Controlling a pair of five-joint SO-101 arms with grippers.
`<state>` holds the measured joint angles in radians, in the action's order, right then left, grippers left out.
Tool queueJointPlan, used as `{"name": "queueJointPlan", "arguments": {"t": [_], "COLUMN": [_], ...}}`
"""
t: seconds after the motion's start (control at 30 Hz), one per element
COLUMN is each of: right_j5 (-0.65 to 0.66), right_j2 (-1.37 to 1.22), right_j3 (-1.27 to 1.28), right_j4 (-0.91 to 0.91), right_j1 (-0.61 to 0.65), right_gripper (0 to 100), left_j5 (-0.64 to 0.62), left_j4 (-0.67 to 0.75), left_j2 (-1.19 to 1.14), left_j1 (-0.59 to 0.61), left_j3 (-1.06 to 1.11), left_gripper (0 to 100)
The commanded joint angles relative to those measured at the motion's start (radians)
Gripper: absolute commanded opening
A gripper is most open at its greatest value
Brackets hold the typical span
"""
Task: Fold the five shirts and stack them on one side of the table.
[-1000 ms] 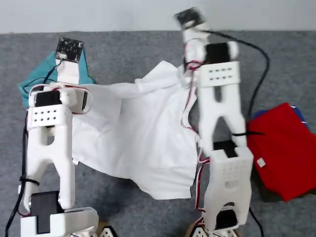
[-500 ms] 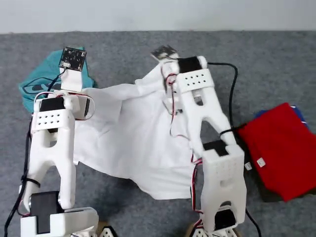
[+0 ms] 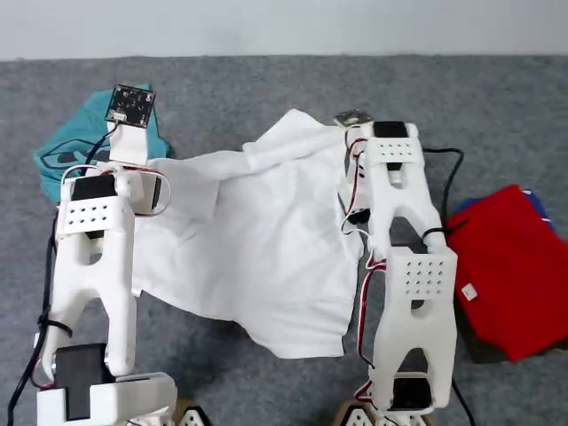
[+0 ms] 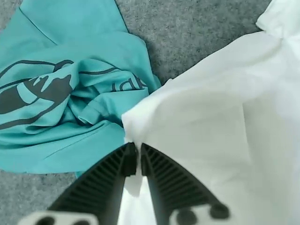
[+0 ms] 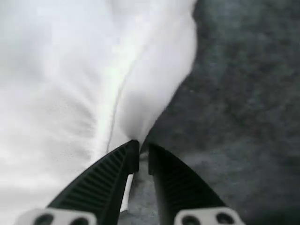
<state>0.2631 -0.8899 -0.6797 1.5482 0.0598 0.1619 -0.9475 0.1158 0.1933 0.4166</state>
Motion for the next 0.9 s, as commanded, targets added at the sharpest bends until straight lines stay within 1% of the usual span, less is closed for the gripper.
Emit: {"name": "queueJointPlan", "arguments": {"t": [0.0,0.3,0.37,0.5,0.63,0.77,0.87], "right_j5": [0.012,0.012,0.011,0.006,0.006,0.006,0.006], "right_j2": [0.054,0.232,0.268,0.278,0.243,0.2,0.134], "right_j3": [-0.034,-0.032,-0.032,-0.032,-0.035,-0.107,-0.193], "right_j4": [-0.022,0.067,0.059,-0.054,-0.243,-0.349,-0.387], "right_j1": [-0.07,-0.073,-0.062,-0.039,-0.022,0.018,0.058], "right_gripper": [6.7,6.8,6.8,6.9,7.8,19.6,19.9], "left_j5": [-0.011,-0.011,-0.011,-0.011,-0.011,-0.011,-0.011], "left_j4": [0.009,0.009,0.009,0.009,0.009,0.009,0.009], "left_j2": [0.005,0.006,0.006,0.009,0.009,0.006,0.006], "left_j1": [0.002,0.002,0.002,0.002,0.002,0.002,0.002], "left_j3": [-0.005,-0.005,-0.005,-0.008,-0.01,-0.01,-0.01], "left_gripper": [1,1,1,1,1,1,1]}}
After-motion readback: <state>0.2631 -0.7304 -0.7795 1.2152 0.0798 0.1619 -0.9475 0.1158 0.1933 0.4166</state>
